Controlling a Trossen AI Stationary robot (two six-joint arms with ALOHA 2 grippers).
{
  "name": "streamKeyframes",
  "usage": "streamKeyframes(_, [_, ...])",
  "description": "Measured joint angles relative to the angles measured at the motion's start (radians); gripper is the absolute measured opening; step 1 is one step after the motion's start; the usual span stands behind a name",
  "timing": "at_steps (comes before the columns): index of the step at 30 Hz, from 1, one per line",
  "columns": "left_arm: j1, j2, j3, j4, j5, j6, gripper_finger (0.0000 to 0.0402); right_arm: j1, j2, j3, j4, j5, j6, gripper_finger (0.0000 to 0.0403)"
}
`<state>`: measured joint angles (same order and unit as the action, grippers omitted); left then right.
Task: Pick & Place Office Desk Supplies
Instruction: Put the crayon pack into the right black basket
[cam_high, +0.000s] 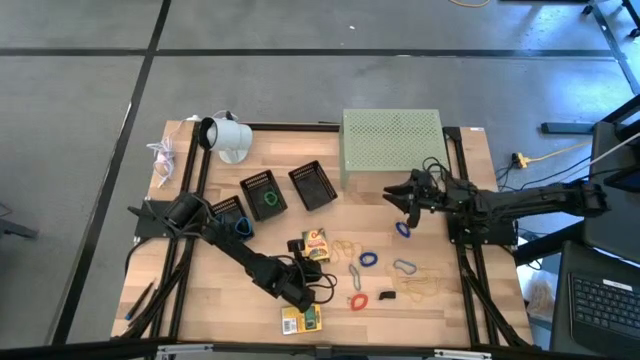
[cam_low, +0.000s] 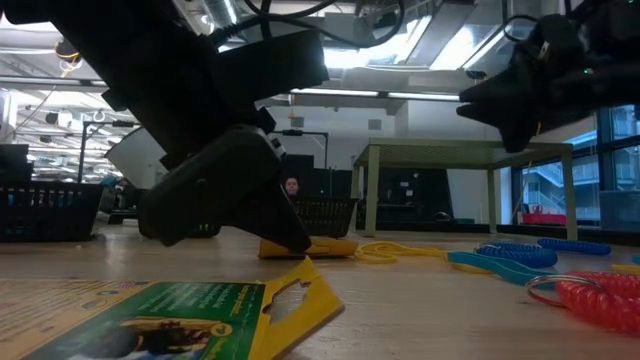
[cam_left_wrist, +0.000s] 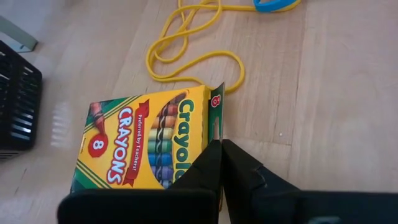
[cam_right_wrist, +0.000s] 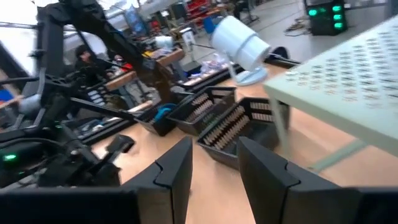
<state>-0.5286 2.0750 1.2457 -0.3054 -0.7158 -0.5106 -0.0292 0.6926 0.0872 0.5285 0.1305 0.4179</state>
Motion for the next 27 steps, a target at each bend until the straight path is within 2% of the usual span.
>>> streamKeyframes(4, [0.001, 0.000, 0.000, 0.000, 0.000, 0.000, 0.0002, 0.000, 0.108, 0.000, 0.118, -0.055, 0.000, 0.0131])
streamKeyframes(8, [0.001, 0.000, 0.000, 0.000, -0.001, 0.000, 0.0002, 0.005, 0.212, 0.003, 0.217, -0.067, 0.000, 0.0131])
streamKeyframes(12, [0.006, 0.000, 0.000, 0.000, -0.001, 0.000, 0.0003, 0.023, 0.319, 0.087, 0.233, -0.071, -0.019, 0.0131])
streamKeyframes(15, [0.011, 0.000, 0.001, 0.001, -0.001, 0.000, 0.0002, 0.037, 0.402, 0.192, 0.175, -0.119, -0.081, 0.0131])
streamKeyframes(18, [0.014, 0.000, 0.001, 0.003, -0.001, 0.000, 0.0002, 0.045, 0.484, 0.305, 0.042, -0.170, -0.143, 0.0131])
streamKeyframes(22, [0.014, 0.000, 0.001, 0.003, 0.000, 0.000, 0.0002, 0.046, 0.600, 0.407, -0.138, -0.176, -0.185, 0.0131])
streamKeyframes(27, [0.012, 0.000, 0.001, 0.003, 0.000, 0.000, 0.0003, 0.046, 0.744, 0.430, -0.111, -0.176, -0.196, 0.0131])
